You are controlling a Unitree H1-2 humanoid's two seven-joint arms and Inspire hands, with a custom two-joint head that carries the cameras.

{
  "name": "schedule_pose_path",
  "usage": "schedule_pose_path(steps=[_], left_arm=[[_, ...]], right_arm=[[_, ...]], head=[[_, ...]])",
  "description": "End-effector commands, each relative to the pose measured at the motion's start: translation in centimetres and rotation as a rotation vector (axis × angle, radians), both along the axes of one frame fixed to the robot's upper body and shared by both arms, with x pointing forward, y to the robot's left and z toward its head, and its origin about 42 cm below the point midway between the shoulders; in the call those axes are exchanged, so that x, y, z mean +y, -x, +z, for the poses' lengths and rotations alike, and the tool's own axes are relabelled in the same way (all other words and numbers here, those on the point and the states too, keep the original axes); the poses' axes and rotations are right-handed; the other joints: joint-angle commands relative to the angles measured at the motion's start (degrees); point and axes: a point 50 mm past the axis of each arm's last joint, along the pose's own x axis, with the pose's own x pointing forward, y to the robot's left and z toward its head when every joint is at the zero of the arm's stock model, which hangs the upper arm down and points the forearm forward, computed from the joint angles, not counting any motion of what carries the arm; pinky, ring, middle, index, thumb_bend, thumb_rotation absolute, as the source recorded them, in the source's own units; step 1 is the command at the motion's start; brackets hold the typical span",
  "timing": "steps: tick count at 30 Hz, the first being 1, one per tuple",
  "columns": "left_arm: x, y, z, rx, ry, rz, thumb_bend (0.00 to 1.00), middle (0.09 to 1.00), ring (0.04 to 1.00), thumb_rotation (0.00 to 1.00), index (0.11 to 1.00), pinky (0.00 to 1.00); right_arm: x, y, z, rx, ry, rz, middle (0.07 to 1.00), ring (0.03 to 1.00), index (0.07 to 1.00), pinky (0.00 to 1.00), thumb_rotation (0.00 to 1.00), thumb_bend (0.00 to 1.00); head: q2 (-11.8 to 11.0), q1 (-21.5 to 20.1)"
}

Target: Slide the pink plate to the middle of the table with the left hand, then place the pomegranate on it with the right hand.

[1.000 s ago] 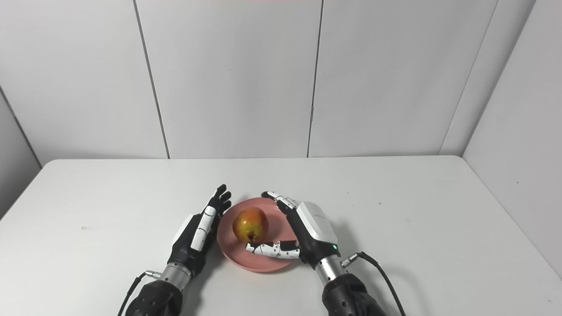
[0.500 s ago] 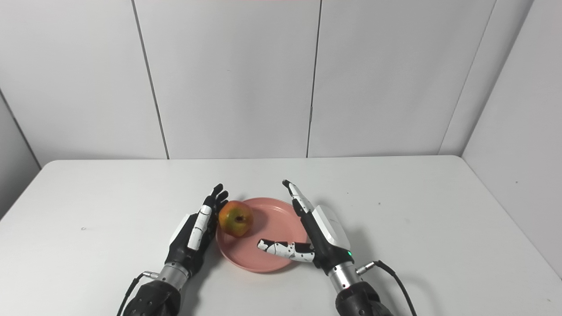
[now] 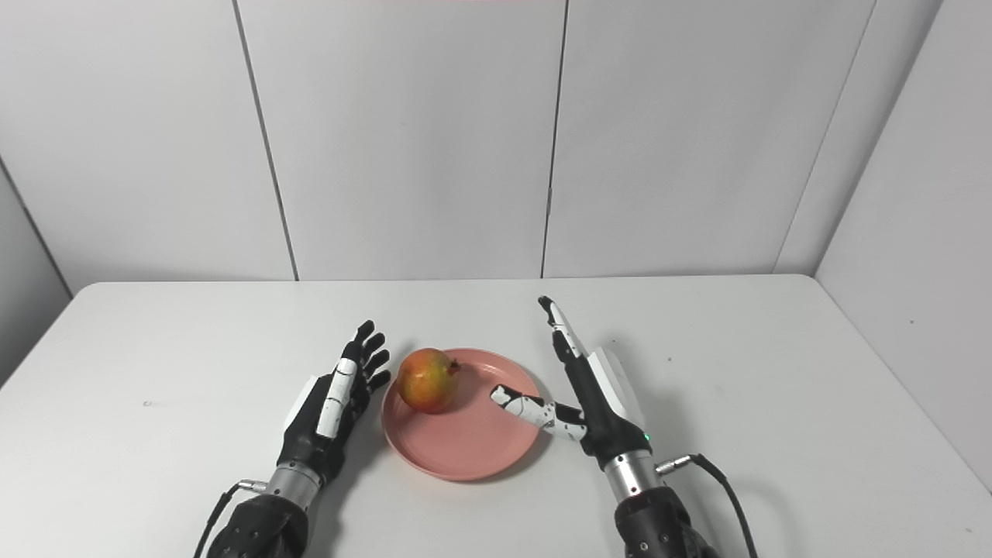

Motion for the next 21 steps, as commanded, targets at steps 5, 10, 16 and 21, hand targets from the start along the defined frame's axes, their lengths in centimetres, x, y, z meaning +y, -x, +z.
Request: schedule_pose_path(steps=[5,10,16,21], left_arm=[[1.3,-0.5,1.0,-0.046,0.015,0.009,0.65,1.0,1.0,1.0,1.0,1.0],[2.0,-0.8,1.0,-0.047,-0.01,0.038,0.67,1.0,1.0,1.0,1.0,1.0],[2.4,-1.1,1.1,-0.043,-0.011,0.062,0.66,1.0,1.0,1.0,1.0,1.0],[2.6,-1.2,1.0,-0.04,-0.018,0.074,0.65,1.0,1.0,1.0,1.0,1.0]], right_arm=[[-0.1,-1.4,1.5,-0.038,-0.091,-0.016,1.0,0.974,1.0,0.95,0.95,0.61],[-0.1,-1.6,0.7,0.08,-0.215,-0.063,1.0,1.0,1.0,0.98,1.0,0.64],[0.3,-1.7,0.1,0.134,-0.368,-0.08,1.0,1.0,1.0,0.96,1.0,0.63],[0.7,-1.7,-0.3,0.146,-0.473,-0.072,1.0,1.0,1.0,1.0,0.99,0.6]], head=[[0.14,-0.48],[0.54,-0.99],[0.46,-0.96],[0.61,-1.07]])
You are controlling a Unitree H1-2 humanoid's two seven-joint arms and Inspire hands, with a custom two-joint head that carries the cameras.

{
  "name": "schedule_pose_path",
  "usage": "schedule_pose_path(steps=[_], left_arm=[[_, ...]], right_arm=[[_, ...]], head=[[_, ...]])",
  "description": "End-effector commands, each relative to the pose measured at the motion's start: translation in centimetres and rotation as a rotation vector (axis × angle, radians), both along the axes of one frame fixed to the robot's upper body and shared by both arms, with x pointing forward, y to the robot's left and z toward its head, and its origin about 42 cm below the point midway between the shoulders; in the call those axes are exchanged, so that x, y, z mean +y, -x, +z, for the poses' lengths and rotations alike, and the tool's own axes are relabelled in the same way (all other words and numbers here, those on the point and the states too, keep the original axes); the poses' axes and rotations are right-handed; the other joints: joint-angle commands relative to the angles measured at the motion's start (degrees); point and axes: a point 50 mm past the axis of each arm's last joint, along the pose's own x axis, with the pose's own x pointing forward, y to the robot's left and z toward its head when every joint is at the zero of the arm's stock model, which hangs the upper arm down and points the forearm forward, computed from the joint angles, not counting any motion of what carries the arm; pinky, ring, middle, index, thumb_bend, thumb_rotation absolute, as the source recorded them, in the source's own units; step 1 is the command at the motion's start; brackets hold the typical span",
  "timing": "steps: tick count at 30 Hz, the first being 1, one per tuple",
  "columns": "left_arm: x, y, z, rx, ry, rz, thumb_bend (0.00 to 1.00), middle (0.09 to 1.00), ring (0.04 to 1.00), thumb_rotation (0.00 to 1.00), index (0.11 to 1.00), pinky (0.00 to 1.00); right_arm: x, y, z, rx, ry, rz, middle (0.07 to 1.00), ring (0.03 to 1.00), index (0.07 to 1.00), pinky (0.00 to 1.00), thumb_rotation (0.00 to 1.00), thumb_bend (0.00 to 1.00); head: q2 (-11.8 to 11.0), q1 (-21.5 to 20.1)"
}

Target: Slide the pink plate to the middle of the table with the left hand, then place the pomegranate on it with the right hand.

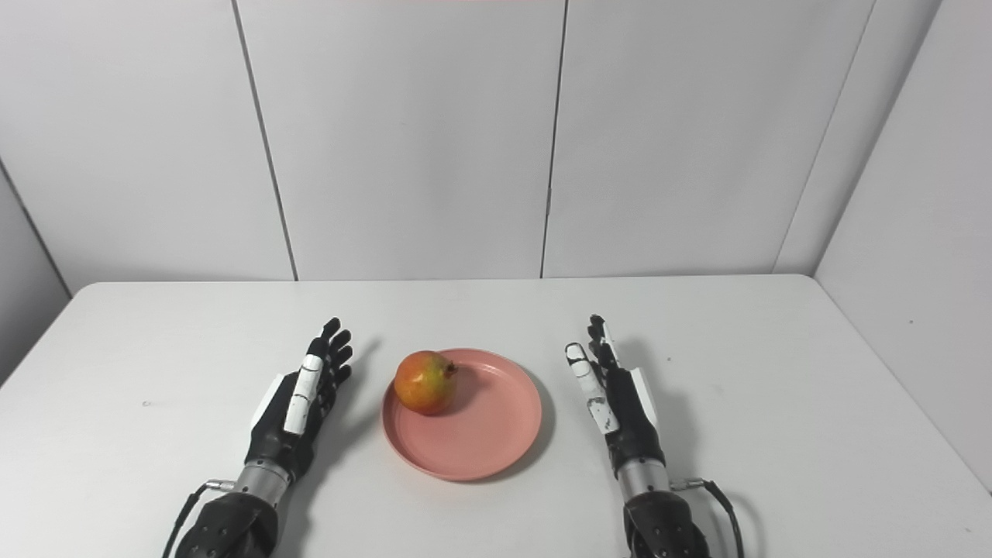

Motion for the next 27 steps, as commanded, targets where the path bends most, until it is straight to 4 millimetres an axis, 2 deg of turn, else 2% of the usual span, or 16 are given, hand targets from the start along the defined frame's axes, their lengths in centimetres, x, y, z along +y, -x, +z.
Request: schedule_pose_path(steps=[1,9,27], left_arm=[[0.12,-0.74,1.01,-0.043,-0.013,0.004,0.65,1.0,1.0,1.0,1.0,1.0],[0.3,-0.58,1.13,-0.032,-0.01,0.025,0.66,1.0,1.0,1.0,1.0,1.0],[0.25,-0.33,0.69,-0.038,0.005,0.01,0.63,1.0,1.0,1.0,1.0,1.0]], right_arm=[[0.61,-1.21,1.93,-0.07,-0.046,0.021,1.0,1.0,1.0,1.0,0.99,0.6],[1.45,-0.75,1.61,-0.05,-0.086,0.007,1.0,1.0,1.0,1.0,0.99,0.57],[1.32,-0.8,1.53,-0.04,-0.095,0.02,1.0,1.0,1.0,1.0,0.95,0.6]], head=[[-0.05,0.03],[-0.29,0.11],[-1.83,0.7]])
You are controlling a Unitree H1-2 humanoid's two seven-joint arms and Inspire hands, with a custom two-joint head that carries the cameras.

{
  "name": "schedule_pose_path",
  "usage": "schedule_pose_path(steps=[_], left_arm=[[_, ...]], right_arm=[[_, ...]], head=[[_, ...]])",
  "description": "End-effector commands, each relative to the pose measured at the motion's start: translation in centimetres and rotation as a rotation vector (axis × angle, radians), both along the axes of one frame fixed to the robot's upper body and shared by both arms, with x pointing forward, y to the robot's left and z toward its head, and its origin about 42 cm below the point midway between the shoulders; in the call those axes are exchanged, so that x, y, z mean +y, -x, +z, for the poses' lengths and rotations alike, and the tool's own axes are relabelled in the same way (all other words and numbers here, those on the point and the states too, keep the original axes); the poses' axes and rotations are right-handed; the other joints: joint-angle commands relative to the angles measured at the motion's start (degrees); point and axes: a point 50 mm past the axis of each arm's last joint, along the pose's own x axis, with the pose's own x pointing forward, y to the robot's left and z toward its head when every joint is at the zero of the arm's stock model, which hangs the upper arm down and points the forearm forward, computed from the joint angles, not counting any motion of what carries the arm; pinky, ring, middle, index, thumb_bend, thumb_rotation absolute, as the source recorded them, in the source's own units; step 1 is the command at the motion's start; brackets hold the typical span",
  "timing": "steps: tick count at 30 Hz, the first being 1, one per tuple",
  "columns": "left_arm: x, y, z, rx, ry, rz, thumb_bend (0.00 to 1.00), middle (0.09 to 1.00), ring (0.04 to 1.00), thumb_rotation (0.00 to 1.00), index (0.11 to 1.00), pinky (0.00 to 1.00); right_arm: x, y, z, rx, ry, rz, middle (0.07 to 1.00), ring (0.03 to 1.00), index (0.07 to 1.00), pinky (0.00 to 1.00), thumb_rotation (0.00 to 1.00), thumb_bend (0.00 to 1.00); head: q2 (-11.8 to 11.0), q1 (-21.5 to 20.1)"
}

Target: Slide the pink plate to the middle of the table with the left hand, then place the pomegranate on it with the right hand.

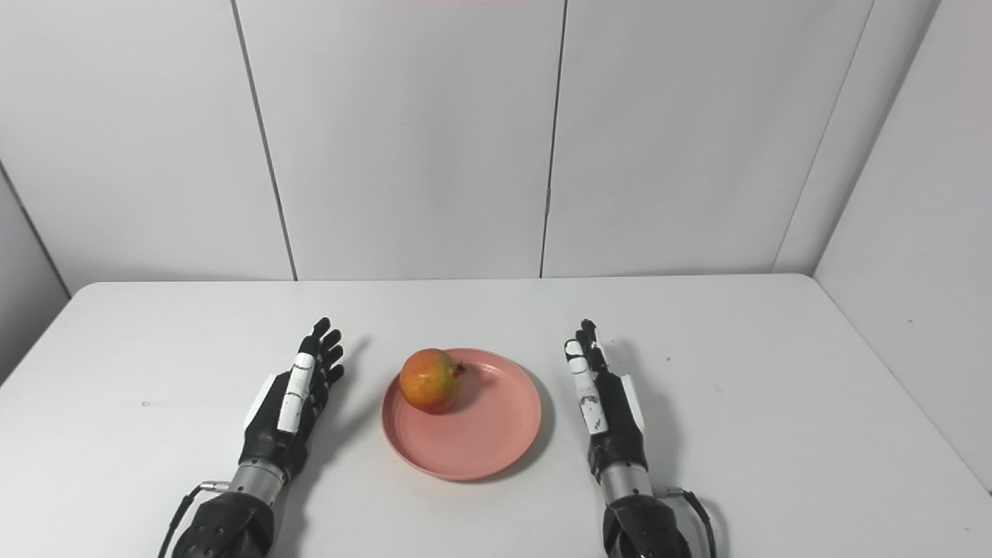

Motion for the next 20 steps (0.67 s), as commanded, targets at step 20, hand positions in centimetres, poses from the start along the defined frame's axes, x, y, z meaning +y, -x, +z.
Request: schedule_pose_path(steps=[20], left_arm=[[0.1,-0.24,0.6,-0.037,-0.003,-0.016,0.63,1.0,1.0,1.0,1.0,1.0]], right_arm=[[0.15,-1.03,1.73,-0.063,-0.001,0.012,1.0,1.0,1.0,1.0,0.93,0.62]], head=[[-0.44,0.23]])
